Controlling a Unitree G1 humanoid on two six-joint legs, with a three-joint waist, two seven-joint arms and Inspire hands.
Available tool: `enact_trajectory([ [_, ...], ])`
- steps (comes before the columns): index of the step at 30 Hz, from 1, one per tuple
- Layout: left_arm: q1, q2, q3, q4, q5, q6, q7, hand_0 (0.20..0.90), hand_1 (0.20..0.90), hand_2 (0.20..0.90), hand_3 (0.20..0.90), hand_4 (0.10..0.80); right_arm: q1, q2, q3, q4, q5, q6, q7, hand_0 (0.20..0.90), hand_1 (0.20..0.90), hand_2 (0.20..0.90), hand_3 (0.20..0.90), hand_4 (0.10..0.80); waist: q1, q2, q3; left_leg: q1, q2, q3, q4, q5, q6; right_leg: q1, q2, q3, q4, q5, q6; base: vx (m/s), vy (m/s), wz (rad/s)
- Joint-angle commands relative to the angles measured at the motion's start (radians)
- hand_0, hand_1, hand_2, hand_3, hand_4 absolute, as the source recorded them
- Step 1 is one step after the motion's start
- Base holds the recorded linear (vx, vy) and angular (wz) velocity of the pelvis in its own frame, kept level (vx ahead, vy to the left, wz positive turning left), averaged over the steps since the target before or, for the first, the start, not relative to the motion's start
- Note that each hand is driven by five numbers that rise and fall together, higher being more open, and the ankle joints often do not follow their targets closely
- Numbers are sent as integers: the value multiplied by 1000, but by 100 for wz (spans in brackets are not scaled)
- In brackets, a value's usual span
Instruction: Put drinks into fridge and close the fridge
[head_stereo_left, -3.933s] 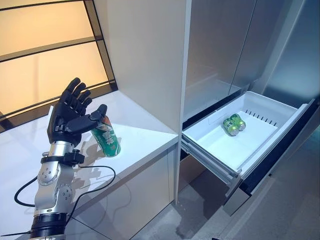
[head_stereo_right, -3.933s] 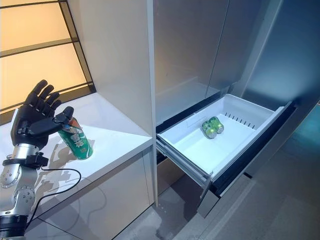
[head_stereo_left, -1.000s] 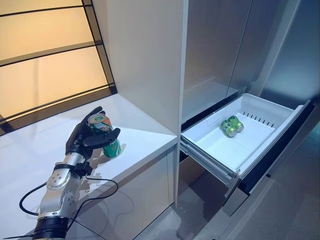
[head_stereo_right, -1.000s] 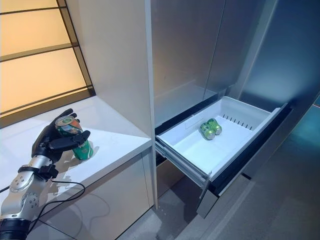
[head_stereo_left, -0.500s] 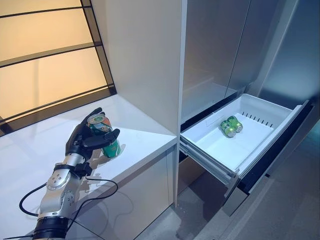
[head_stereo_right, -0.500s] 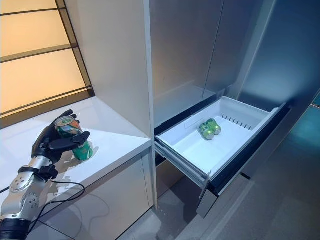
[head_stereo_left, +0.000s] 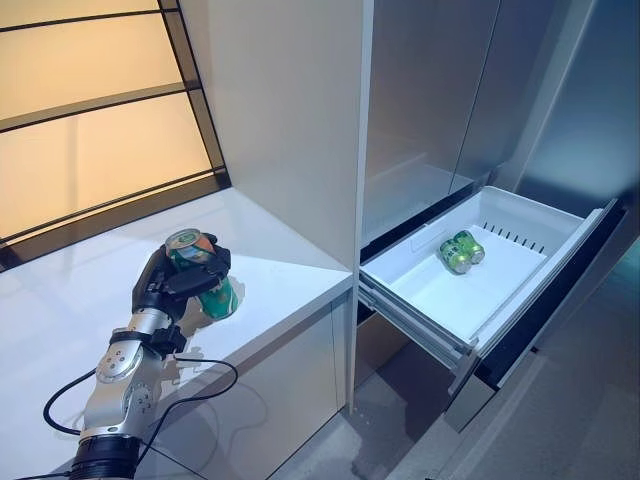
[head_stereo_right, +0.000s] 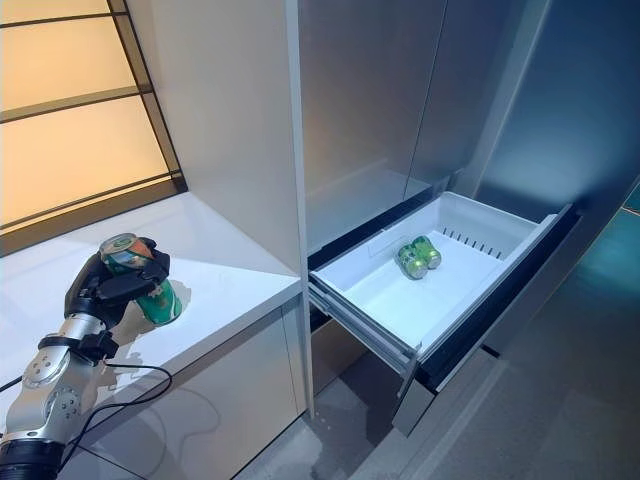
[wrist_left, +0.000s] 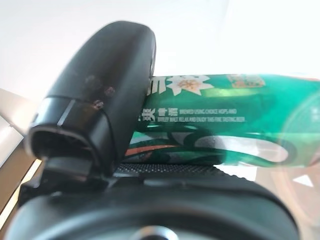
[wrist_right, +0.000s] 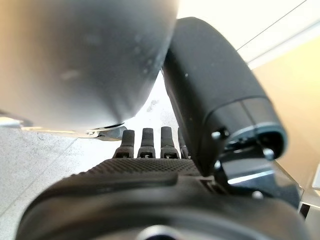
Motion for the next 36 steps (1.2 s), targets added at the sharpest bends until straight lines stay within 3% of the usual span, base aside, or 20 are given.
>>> enact_trajectory([
  [1, -97, 36, 91, -89, -39, -143, 7, 300, 300, 300, 200, 100, -30, 36, 9, 16, -27, -21, 14, 900, 900, 900, 900, 800, -11, -22, 1, 2, -60, 47, 3, -39, 47, 1, -21, 30, 20, 4, 18, 33, -2, 0],
  [36, -105, 32, 92, -137, -33, -163, 21, 300, 300, 300, 200, 100, -28, 41, 15, 14, -34, -19, 11, 900, 900, 900, 900, 800, -9, -22, -3, 2, -61, 42, 3, -38, 46, 3, -22, 26, 20, 4, 18, -1, -1, 0],
])
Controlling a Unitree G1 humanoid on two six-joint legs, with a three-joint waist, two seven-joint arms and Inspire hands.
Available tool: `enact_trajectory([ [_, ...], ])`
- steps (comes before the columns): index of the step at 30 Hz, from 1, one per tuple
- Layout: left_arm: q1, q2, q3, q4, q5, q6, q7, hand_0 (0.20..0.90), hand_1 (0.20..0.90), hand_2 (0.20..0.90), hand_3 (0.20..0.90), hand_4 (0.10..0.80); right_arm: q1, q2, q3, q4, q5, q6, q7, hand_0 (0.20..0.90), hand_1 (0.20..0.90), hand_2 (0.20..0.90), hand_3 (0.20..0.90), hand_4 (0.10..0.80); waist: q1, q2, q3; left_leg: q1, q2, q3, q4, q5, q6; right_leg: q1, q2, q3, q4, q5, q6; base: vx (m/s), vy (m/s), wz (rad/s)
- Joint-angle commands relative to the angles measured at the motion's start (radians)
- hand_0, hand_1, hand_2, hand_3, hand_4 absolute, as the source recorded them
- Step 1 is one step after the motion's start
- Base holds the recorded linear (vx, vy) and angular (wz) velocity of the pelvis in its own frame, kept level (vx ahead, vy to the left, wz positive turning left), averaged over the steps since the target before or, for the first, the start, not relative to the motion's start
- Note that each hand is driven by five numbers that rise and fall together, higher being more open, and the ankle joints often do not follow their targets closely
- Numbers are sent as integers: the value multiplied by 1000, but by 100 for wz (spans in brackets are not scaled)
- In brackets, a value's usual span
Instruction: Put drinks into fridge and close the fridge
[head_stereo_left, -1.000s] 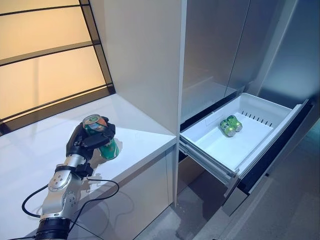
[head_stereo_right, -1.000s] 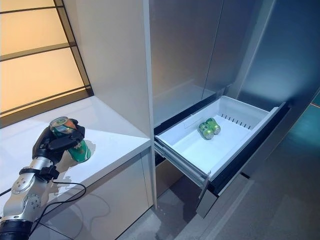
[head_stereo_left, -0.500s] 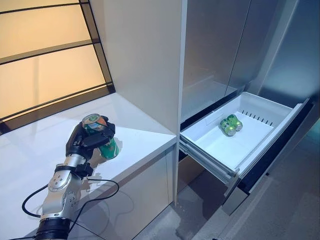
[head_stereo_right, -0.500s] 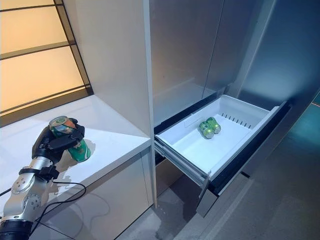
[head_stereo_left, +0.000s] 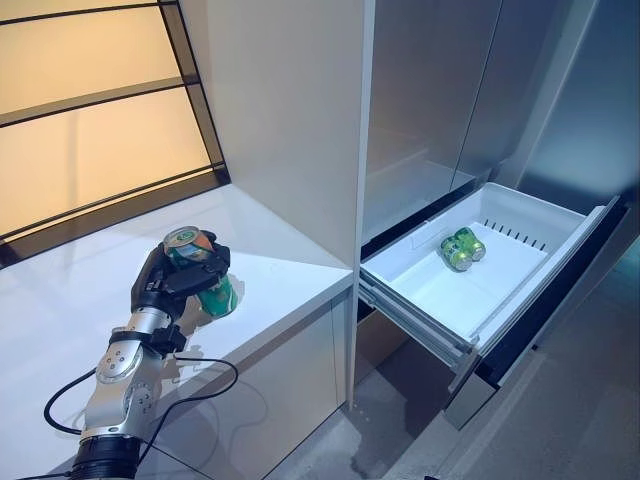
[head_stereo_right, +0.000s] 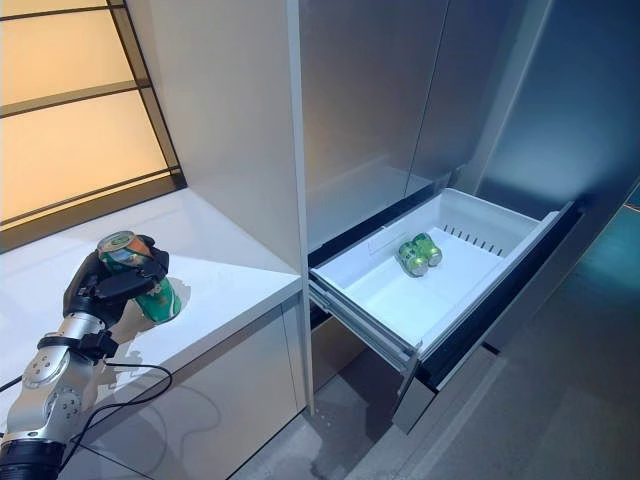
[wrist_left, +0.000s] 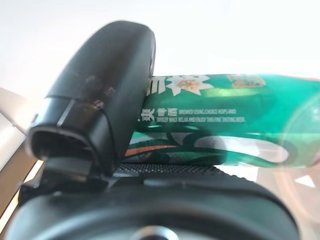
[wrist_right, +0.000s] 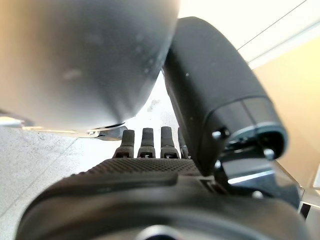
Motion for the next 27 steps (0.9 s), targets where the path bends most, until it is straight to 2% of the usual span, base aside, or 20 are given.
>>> enact_trajectory([
  [1, -106, 35, 91, -132, -34, -141, 19, 300, 300, 300, 200, 100, -28, 41, 16, 23, -33, -17, 12, 900, 900, 900, 900, 800, -9, -21, -20, 5, -60, 36, 3, -48, 45, 8, -21, 26, 17, -3, 18, 37, -4, 0],
  [13, -104, 33, 86, -166, -41, -154, 10, 300, 300, 300, 200, 100, -27, 43, 26, -24, -9, -21, 16, 900, 900, 900, 900, 800, -9, -21, -16, -1, -59, 35, 3, -36, 45, 0, -21, 26, 21, 6, 16, -8, 0, 0],
  [16, -106, 33, 75, -185, -45, -160, 3, 300, 300, 300, 200, 100, -30, 38, 56, -80, -69, -65, 12, 900, 900, 900, 900, 800, -8, -22, -17, 4, -60, 32, 3, -46, 44, 8, -21, 26, 16, -1, 18, 0, 0, 0],
  [18, -106, 29, 63, -217, -45, -160, 4, 300, 300, 300, 200, 100, -30, 33, 90, -180, -89, -77, -1, 900, 900, 900, 900, 800, -7, -25, -14, 3, -59, 29, 3, -44, 43, 8, -22, 24, 17, 2, 19, -29, -6, 0],
  [21, -105, 22, 50, -250, -57, -169, -13, 300, 300, 300, 200, 100, -25, 28, 123, -384, -46, -44, -8, 900, 900, 900, 900, 800, -9, -30, -6, -4, -59, 26, 3, -30, 44, 1, -24, 20, 21, 12, 18, -43, -14, 0],
  [27, -98, 6, 32, -316, -71, -192, -62, 300, 300, 300, 200, 100, 2, 41, 107, -669, -4, -43, 32, 900, 900, 900, 900, 800, -21, -40, -3, -3, -62, 19, 3, -39, 44, 4, -26, 21, 17, 8, 24, -1, -12, 2],
])
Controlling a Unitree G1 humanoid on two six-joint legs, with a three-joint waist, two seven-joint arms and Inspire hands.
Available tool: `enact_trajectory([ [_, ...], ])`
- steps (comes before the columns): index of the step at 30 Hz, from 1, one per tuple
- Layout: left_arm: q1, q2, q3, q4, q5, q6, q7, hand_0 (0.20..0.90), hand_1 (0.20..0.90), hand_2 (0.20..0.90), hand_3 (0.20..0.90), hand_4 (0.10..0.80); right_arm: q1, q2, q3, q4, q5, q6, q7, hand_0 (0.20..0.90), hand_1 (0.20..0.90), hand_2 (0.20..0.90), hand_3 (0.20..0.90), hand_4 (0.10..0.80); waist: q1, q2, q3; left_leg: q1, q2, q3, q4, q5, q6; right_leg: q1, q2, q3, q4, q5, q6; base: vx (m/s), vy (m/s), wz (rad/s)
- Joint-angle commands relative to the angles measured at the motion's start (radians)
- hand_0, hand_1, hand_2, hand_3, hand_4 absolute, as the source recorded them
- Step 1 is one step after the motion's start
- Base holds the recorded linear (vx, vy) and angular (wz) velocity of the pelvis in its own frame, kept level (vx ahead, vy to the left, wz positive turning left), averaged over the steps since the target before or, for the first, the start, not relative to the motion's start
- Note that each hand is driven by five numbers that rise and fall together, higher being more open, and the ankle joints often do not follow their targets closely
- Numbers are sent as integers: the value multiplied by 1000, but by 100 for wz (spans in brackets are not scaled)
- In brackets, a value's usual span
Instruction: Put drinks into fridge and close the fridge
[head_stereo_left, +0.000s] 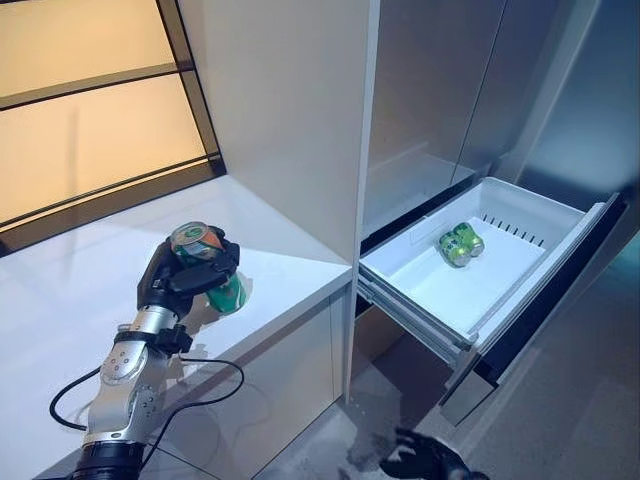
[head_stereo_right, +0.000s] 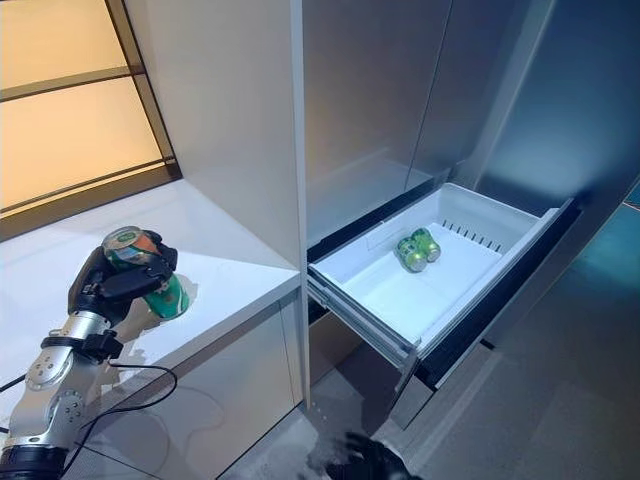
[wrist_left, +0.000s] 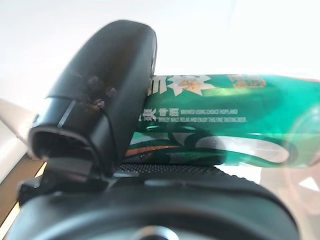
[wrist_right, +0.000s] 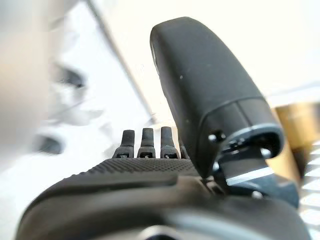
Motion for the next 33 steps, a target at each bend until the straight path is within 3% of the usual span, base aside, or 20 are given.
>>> enact_trajectory([
  [1, -130, 27, 71, -196, -77, -196, -51, 300, 300, 300, 200, 100, -42, 23, -14, -169, 71, -32, 50, 900, 900, 900, 900, 800, -23, -28, -29, -3, -61, 32, 0, -42, 46, 4, -26, 27, 17, 8, 25, -29, -22, 4],
  [9, -108, 38, 25, -271, -94, -233, -130, 300, 300, 300, 200, 100, -67, -34, -57, -555, 118, 71, 183, 900, 900, 900, 900, 800, -39, -42, -22, -1, -56, 39, 0, -37, 44, 0, -24, 40, 15, 15, 29, -41, -26, 3],
  [12, -99, 49, 4, -302, -110, -249, -162, 300, 300, 300, 200, 100, -125, -119, -113, -754, 186, 117, 227, 900, 900, 900, 900, 800, -47, -44, -18, -7, -52, 52, 0, -24, 43, -10, -24, 49, 17, 28, 29, -22, -1, 0],
  [16, -110, 80, -9, -327, -152, -248, -193, 300, 300, 300, 200, 100, -194, -218, -169, -905, 268, 96, 249, 900, 900, 900, 900, 800, -52, -47, -18, -5, -48, 67, 0, -25, 41, -13, -24, 59, 15, 31, 31, -13, -2, -5],
  [26, -145, 130, -30, -366, -249, -205, -227, 300, 300, 300, 200, 100, -320, -330, -227, -1092, 415, 70, 235, 900, 900, 900, 900, 800, -52, -55, -33, -8, -41, 82, 0, -30, 39, -20, -23, 71, 12, 31, 34, -5, -9, -9],
  [33, -213, 153, -91, -426, -271, -158, -230, 300, 300, 300, 200, 100, -403, -368, -158, -1147, 467, 159, 245, 900, 900, 900, 900, 800, -53, -63, -38, -10, -38, 85, 0, -27, 38, -22, -23, 76, 11, 34, 34, -2, -7, -3],
])
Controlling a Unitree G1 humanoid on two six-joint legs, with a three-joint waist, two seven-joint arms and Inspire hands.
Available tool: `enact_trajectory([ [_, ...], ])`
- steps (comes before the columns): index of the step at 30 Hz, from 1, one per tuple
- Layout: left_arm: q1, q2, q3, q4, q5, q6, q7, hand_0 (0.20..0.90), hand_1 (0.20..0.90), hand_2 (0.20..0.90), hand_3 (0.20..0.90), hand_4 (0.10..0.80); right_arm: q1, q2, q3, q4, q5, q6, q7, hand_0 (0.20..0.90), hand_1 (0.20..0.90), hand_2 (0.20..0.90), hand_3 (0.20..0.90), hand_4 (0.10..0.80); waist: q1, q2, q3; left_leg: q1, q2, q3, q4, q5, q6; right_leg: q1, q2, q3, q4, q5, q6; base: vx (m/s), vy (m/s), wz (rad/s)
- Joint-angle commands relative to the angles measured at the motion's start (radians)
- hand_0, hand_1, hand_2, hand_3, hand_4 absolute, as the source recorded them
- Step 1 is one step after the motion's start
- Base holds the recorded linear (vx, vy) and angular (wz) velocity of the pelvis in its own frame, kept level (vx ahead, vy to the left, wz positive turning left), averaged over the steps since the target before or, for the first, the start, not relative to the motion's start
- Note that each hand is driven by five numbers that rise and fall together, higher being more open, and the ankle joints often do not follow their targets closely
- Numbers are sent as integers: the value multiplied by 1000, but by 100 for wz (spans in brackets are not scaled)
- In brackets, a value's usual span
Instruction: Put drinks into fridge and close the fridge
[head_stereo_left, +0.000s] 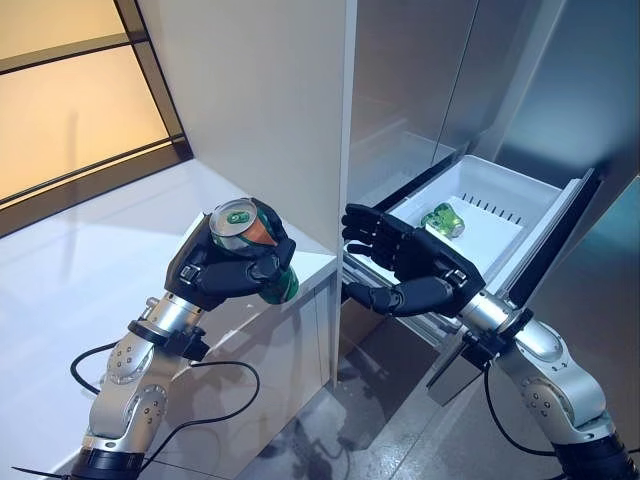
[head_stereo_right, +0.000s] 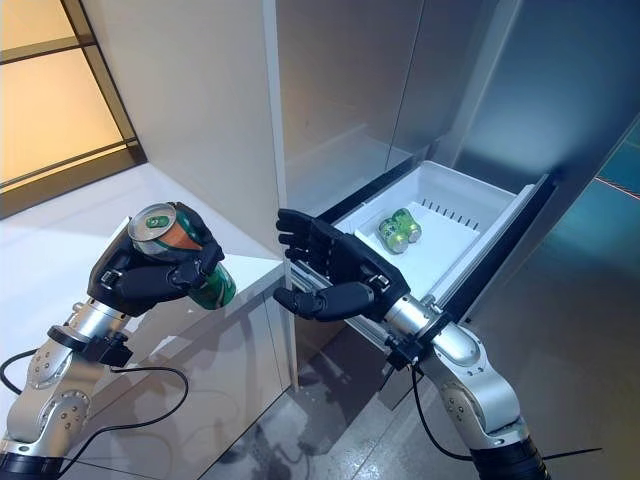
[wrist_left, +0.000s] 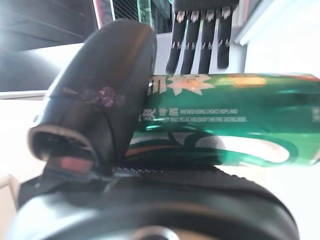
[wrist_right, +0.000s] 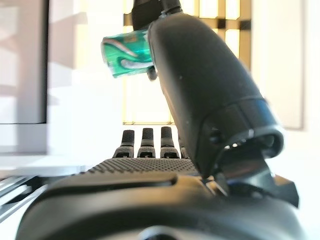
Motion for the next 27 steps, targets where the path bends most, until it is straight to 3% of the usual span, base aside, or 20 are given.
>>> enact_trajectory([
  [1, -254, 93, -22, -148, -107, -99, 3, 300, 300, 300, 200, 100, -143, -47, 36, -117, 89, 8, 31, 900, 900, 900, 900, 800, -1, -35, -89, 1, -37, 42, -3, -27, 35, 6, -22, 39, 5, 19, 30, 0, 0, 0],
  [11, -349, 155, -112, -140, -104, -93, 58, 300, 300, 300, 200, 100, -241, -94, 153, -96, 190, 112, 38, 900, 900, 900, 900, 800, -1, -41, -94, 3, -38, 43, -3, -26, 31, 9, -24, 38, 1, 24, 34, 0, 0, 0],
  [27, -391, 167, -206, -134, -145, -41, 65, 300, 300, 300, 200, 100, -340, -102, 257, -80, 273, 118, 2, 900, 900, 900, 900, 800, -1, -45, -93, 4, -38, 50, -3, -22, 33, 5, -20, 51, 4, 29, 33, 0, 0, 0],
])
